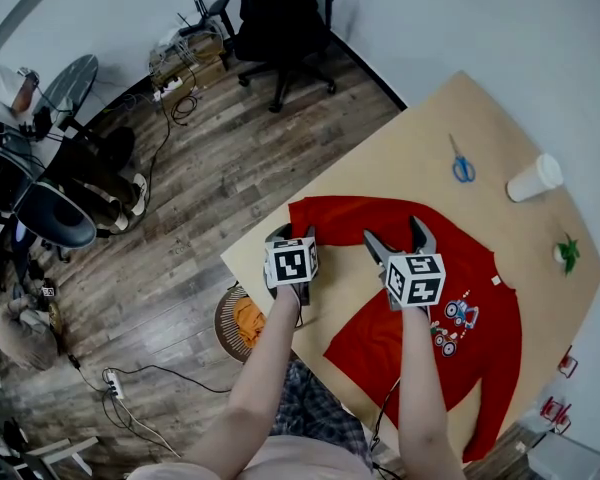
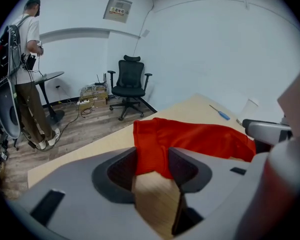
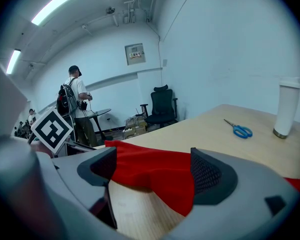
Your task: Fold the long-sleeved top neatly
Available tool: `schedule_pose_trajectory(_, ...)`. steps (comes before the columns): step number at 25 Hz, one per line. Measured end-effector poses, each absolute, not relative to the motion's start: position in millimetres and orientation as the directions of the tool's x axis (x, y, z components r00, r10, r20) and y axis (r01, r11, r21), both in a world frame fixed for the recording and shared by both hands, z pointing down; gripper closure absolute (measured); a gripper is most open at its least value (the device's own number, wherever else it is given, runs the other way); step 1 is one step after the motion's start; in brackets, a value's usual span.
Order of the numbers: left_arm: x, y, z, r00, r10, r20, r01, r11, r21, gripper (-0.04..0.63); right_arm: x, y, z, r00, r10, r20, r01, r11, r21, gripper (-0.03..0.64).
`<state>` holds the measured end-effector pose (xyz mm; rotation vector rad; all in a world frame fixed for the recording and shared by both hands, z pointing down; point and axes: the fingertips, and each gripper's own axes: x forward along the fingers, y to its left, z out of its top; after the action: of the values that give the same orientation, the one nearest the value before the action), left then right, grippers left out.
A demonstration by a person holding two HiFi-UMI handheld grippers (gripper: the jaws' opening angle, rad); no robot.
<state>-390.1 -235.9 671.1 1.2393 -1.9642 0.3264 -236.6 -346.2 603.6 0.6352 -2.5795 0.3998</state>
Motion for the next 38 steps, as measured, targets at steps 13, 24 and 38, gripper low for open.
schedule_pose_trajectory(13,-384,-238,649,-0.221,-0.722,0.655,-0.846,0.476,0.239,0.517,-216,-346,600,-0.785,-0.390,0.481,-0.524,0.832,-0.181,0.179)
schedule_pose_trajectory(24,-352,-276,554,-0.171,-0.852,0.495,-0.920,0.318,0.228,0.518,-163,-362,571,-0.723,-0.523,0.451,-0.647,0.741,-0.180,0.184)
schedule_pose_trajectory(38,-187,-346,495,0.139,-0.908,0.395,-0.978,-0.065,0.196,0.518,-2,-367,544,-0.510,-0.739,0.441,-0.855,0.489,-0.170,0.184)
